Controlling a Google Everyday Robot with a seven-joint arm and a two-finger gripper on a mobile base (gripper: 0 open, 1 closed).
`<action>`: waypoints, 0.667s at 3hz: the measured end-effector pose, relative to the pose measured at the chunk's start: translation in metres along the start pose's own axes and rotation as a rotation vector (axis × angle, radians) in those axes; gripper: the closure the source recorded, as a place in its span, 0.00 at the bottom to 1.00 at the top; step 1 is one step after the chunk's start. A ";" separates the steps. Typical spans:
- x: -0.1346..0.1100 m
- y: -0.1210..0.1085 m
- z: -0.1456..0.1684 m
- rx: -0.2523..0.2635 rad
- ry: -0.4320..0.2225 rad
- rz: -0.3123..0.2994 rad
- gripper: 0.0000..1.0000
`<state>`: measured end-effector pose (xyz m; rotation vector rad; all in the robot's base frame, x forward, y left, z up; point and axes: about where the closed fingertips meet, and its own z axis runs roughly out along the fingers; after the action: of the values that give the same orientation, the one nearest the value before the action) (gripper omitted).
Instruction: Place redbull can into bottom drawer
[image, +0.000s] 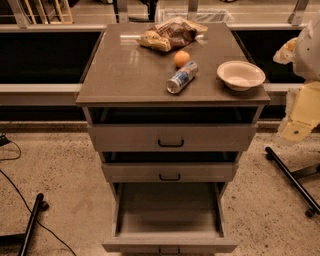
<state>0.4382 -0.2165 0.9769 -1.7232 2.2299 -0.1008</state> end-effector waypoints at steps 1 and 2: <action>0.000 0.000 0.000 0.000 0.000 0.000 0.00; -0.002 -0.007 0.004 0.025 0.040 -0.054 0.00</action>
Offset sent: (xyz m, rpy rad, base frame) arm 0.0206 -0.0013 -0.0083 -0.1489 -0.0273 0.0923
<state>0.4463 -0.2164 0.9756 -1.7838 2.2011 -0.1760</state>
